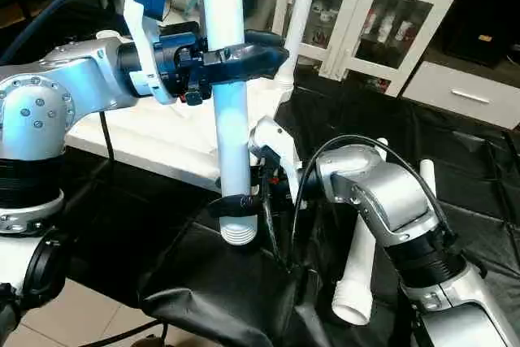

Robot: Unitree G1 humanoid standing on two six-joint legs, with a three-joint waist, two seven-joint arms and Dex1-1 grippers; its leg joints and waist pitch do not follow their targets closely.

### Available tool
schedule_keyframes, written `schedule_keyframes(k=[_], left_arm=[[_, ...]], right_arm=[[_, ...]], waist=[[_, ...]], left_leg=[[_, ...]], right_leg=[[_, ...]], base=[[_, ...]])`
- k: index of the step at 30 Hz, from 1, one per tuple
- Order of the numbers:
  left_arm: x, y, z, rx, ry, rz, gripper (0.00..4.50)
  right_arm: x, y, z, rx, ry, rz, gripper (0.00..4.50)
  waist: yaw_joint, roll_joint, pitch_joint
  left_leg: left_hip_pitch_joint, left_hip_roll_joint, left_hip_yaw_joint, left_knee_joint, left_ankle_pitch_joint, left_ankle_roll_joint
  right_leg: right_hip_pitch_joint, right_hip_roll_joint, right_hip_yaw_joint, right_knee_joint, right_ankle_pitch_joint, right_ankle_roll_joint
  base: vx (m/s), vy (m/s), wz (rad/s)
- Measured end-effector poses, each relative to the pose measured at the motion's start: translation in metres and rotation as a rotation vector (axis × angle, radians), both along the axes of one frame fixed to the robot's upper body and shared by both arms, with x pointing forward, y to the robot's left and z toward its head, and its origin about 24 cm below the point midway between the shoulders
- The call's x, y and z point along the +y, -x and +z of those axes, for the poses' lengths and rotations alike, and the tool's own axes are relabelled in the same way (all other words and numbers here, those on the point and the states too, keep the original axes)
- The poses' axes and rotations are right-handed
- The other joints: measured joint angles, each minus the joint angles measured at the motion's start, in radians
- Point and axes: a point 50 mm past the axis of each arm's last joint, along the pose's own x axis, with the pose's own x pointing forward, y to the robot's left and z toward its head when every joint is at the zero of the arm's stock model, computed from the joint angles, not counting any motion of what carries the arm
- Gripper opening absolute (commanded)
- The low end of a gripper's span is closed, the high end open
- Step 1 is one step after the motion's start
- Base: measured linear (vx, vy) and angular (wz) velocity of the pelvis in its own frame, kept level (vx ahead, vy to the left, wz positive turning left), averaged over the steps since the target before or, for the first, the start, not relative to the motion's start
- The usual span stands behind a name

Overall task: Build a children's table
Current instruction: Pick table leg

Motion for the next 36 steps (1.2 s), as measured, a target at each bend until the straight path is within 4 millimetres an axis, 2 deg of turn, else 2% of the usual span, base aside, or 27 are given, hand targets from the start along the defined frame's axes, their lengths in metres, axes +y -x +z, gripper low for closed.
schedule_keyframes(k=[7, 8, 9, 12, 16, 20, 25, 26, 28, 30, 33, 35, 36], left_arm=[[0.001, -0.001, 0.000, -0.005, -0.001, 0.015, 1.59], [0.001, -0.003, -0.001, 0.002, 0.000, 0.019, 2.15], [0.001, -0.004, -0.001, 0.008, 0.003, 0.021, 2.29], [0.001, -0.005, -0.002, 0.024, 0.016, 0.019, 2.38], [0.003, -0.005, -0.001, 0.034, 0.040, 0.009, 2.74], [0.009, -0.008, 0.002, 0.014, 0.069, 0.037, 3.14], [0.023, -0.014, 0.003, -0.028, 0.128, 0.121, 3.16], [0.032, -0.016, -0.002, -0.031, 0.131, 0.160, 3.16], [0.040, -0.015, -0.020, -0.023, 0.068, 0.179, 3.16], [0.059, -0.020, -0.052, -0.067, -0.190, 0.285, 3.16], [0.088, -0.032, -0.107, -0.102, -0.653, 0.383, 3.16], [0.093, -0.034, -0.135, -0.096, -0.783, 0.365, 3.16], [0.093, -0.035, -0.140, -0.095, -0.802, 0.355, 3.16]], right_arm=[[0.001, -0.001, 0.000, -0.016, -0.003, 0.001, 1.90], [0.000, -0.001, 0.000, -0.013, -0.003, -0.001, 1.89], [0.000, -0.001, -0.001, -0.012, -0.003, -0.002, 1.88], [0.000, -0.002, -0.001, -0.011, 0.002, -0.014, 1.87], [-0.001, -0.003, 0.000, -0.025, -0.002, -0.027, 1.86], [-0.002, -0.011, 0.004, -0.064, -0.044, -0.120, 1.86], [0.003, -0.029, 0.012, -0.135, -0.091, -0.272, 1.86], [0.003, -0.033, 0.013, -0.145, -0.113, -0.330, 1.86], [-0.015, -0.045, 0.014, -0.141, -0.136, -0.480, 1.86], [-0.041, -0.053, 0.015, -0.153, -0.128, -0.637, 1.86], [-0.057, -0.053, 0.014, -0.166, -0.121, -0.721, 1.85], [-0.057, -0.048, 0.008, -0.154, -0.114, -0.721, 1.85], [-0.057, -0.047, 0.006, -0.149, -0.111, -0.718, 1.85]], waist=[[0.000, 0.000, 0.000], [0.000, 0.000, 0.000], [0.000, 0.000, 0.000], [-0.001, 0.000, 0.000], [-0.001, 0.001, 0.001], [-0.003, 0.001, 0.001], [-0.005, 0.006, 0.004], [-0.008, 0.010, 0.006], [-0.005, 0.014, 0.008], [-0.002, 0.016, 0.009], [-0.005, 0.017, 0.011], [-0.004, 0.017, 0.011], [-0.004, 0.018, 0.011]], left_leg=[[0.000, 0.000, 0.000, 0.000, 0.000, 0.000], [0.000, 0.000, 0.000, 0.000, 0.000, -0.001], [0.000, 0.000, 0.000, 0.000, 0.000, -0.001], [0.000, 0.000, 0.000, 0.000, 0.000, -0.001], [0.001, 0.000, 0.000, 0.000, 0.000, -0.001], [0.001, 0.000, 0.000, 0.000, 0.001, -0.001], [0.003, 0.000, 0.000, 0.000, 0.002, -0.003], [0.003, 0.000, 0.000, 0.000, 0.002, -0.003], [0.002, 0.000, 0.000, 0.000, 0.002, -0.003], [0.002, 0.000, 0.000, 0.000, 0.002, -0.004], [0.002, 0.001, 0.000, -0.002, 0.002, -0.004], [0.001, 0.000, 0.000, -0.001, 0.002, -0.004], [0.000, 0.000, 0.000, -0.001, 0.003, -0.005]], right_leg=[[0.000, 0.000, 0.000, 0.001, 0.000, 0.000], [0.000, 0.000, 0.000, 0.001, 0.000, 0.000], [0.000, 0.000, 0.000, 0.001, 0.000, 0.000], [0.000, 0.000, 0.000, 0.001, 0.000, 0.000], [0.000, 0.000, 0.000, 0.001, 0.000, 0.000], [0.000, 0.000, 0.000, 0.002, 0.000, 0.000], [0.000, 0.000, 0.001, 0.004, 0.000, 0.000], [0.000, 0.000, 0.001, 0.004, 0.000, 0.000], [0.000, 0.000, 0.001, 0.004, 0.000, 0.000], [-0.001, 0.000, 0.000, 0.004, -0.001, 0.000], [-0.001, 0.001, 0.001, 0.003, -0.004, 0.006], [-0.001, 0.001, 0.001, 0.003, -0.002, 0.002], [-0.002, 0.001, 0.001, 0.002, -0.001, 0.002]], base=[[0.000, 0.000, 0.00], [0.000, 0.000, 0.00], [0.000, 0.000, 0.00], [0.000, 0.000, 0.00], [0.000, 0.000, 0.00], [0.000, 0.000, 0.00], [0.000, 0.000, 0.00], [0.000, 0.000, 0.00], [0.000, 0.000, 0.00], [0.000, 0.000, 0.00], [0.000, 0.000, 0.00], [0.000, 0.000, 0.00], [0.000, 0.000, 0.00]])
